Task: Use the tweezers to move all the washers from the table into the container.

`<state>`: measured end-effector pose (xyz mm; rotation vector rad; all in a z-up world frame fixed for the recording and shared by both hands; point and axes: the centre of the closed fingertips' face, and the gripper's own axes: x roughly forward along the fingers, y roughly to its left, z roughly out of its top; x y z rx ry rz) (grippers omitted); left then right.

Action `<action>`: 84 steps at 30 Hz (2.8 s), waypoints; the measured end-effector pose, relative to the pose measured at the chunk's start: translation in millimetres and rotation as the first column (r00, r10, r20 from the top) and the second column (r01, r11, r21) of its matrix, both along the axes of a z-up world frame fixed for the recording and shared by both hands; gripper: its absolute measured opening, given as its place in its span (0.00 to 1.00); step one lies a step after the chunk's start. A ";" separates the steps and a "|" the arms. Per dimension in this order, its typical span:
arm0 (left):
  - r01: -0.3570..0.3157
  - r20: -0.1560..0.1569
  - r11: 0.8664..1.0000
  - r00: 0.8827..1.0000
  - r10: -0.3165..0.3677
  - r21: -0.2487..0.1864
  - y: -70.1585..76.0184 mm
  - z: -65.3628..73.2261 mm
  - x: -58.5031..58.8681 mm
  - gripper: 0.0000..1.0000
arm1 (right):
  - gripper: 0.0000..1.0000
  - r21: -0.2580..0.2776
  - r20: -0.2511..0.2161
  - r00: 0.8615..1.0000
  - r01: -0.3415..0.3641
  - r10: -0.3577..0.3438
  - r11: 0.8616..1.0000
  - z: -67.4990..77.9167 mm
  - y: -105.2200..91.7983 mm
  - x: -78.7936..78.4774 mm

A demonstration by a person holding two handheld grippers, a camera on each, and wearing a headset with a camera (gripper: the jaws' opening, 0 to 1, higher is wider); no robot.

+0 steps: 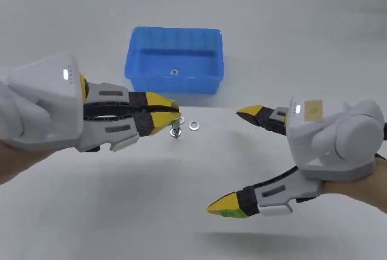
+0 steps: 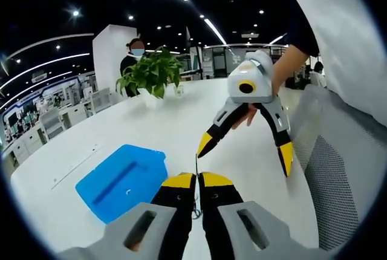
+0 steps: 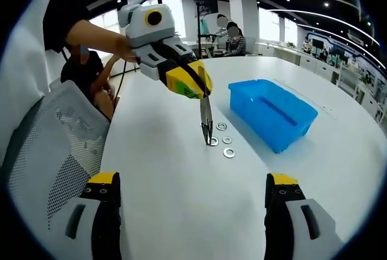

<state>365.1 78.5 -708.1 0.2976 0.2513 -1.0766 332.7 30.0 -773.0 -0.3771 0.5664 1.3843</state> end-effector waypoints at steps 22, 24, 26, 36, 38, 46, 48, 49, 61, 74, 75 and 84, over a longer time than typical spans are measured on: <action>0.056 -0.021 0.998 0.998 -0.055 0.042 -1.8 -2.4 -7.5 0.06 | 0.80 0.002 -0.018 0.991 -0.130 0.130 0.992 -1.8 42.1 4.5; 0.049 -0.021 0.998 0.999 -0.048 0.042 -1.0 -2.3 -5.6 0.06 | 0.75 0.012 -0.050 0.991 -0.125 0.126 0.992 -4.0 48.8 6.4; 0.047 -0.021 0.998 0.999 -0.046 0.042 0.0 -2.5 -4.2 0.06 | 0.69 0.013 -0.055 0.989 -0.134 0.134 0.991 -6.3 54.3 8.1; 0.059 -0.026 0.997 0.998 -0.058 0.049 -2.6 -3.1 -2.6 0.06 | 0.42 0.007 -0.023 0.985 -0.174 0.174 0.985 -10.9 70.4 18.9; 0.058 -0.026 0.997 0.998 -0.057 0.048 -3.5 -3.1 -1.8 0.06 | 0.33 0.018 -0.005 0.984 -0.177 0.177 0.984 -8.8 72.7 21.2; 0.059 -0.031 0.997 0.998 -0.057 0.041 -4.4 -3.2 -1.2 0.06 | 0.20 0.011 0.011 0.983 -0.182 0.182 0.983 -13.6 77.4 27.5; 0.061 -0.032 0.997 0.998 -0.060 0.041 -4.6 -3.2 -1.4 0.06 | 0.16 0.013 0.041 0.980 -0.197 0.196 0.980 -12.9 79.4 28.9; 0.064 -0.033 0.997 0.997 -0.062 0.040 -5.0 -3.3 -1.9 0.06 | 0.14 0.009 0.049 0.978 -0.202 0.202 0.979 -13.3 80.0 29.3; 0.058 -0.034 0.997 0.998 -0.057 0.045 -2.0 -3.9 -1.0 0.06 | 0.11 0.014 0.047 0.974 -0.222 0.221 0.975 -13.0 82.4 28.7; 0.049 -0.038 0.997 0.998 -0.047 0.055 2.1 -6.1 0.6 0.06 | 0.11 0.048 0.045 0.971 -0.238 0.236 0.970 -7.0 85.5 27.2; 0.048 -0.039 0.997 0.998 -0.046 0.055 2.0 -6.2 1.0 0.06 | 0.10 0.046 0.048 0.970 -0.241 0.239 0.969 -7.0 85.5 27.1; 0.063 -0.038 0.996 0.997 -0.060 0.064 1.5 -7.7 -1.7 0.07 | 0.11 0.052 0.055 0.959 -0.279 0.277 0.959 -5.9 85.6 23.1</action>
